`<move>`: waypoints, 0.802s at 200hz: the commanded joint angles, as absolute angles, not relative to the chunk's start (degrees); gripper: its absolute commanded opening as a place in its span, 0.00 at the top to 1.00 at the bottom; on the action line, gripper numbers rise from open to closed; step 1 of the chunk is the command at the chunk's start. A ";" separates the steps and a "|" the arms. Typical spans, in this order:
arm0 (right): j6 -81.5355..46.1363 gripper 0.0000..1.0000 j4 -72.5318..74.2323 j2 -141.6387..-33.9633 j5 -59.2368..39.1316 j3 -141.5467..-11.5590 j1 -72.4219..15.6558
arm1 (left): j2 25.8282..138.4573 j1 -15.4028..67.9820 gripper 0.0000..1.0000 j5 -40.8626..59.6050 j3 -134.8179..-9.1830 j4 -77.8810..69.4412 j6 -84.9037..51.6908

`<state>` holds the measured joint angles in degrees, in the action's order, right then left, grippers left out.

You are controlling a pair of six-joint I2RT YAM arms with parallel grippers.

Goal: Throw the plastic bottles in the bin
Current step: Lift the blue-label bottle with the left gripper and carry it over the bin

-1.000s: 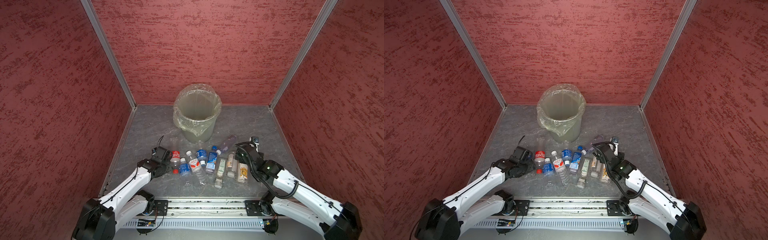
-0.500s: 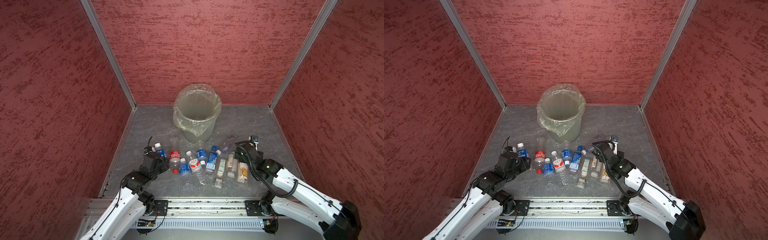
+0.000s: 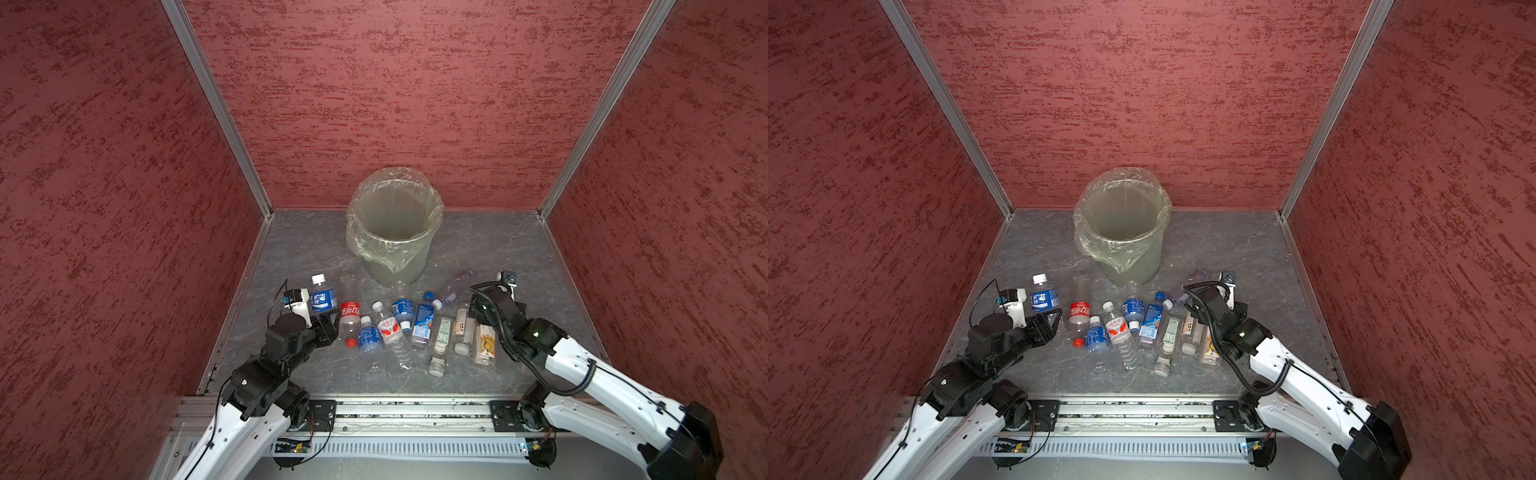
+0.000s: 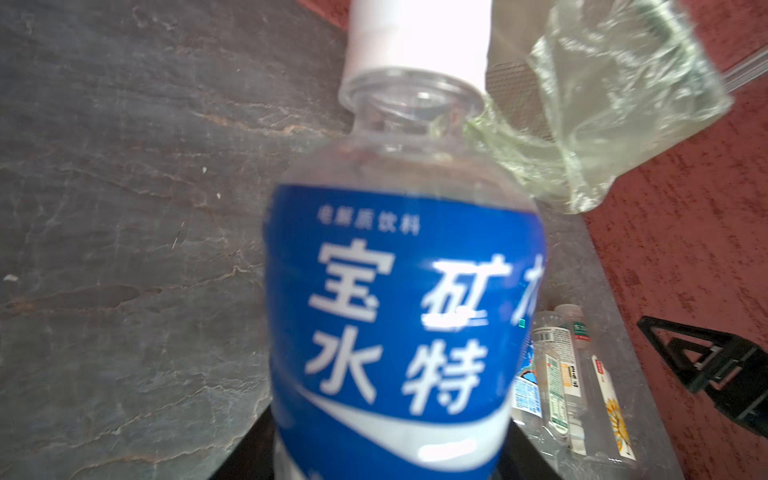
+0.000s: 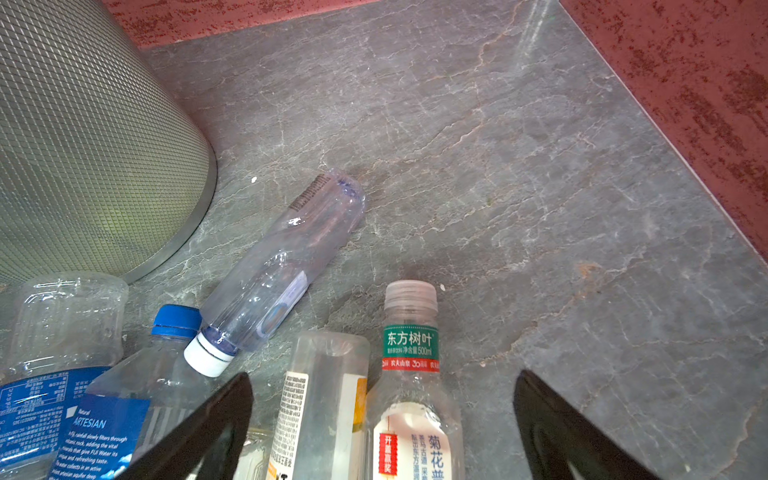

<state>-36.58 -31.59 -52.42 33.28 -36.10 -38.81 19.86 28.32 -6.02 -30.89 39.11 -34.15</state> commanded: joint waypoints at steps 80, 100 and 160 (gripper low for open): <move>-36.82 0.01 -30.83 -49.46 32.76 -35.07 -39.00 | 32.63 30.15 0.64 -1.26 -47.09 24.29 -24.61; -37.01 0.01 -31.17 -48.70 32.35 -35.26 -39.07 | 43.33 30.23 0.66 0.71 -53.91 18.57 -22.67; -37.61 0.01 -30.84 -47.86 30.49 -35.32 -39.02 | 84.20 22.64 0.00 11.21 -92.70 17.99 -21.18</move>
<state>-36.47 -31.14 -48.27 31.24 -35.81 -38.81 72.40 27.40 4.99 -80.60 17.47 -20.60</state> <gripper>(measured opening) 0.987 0.791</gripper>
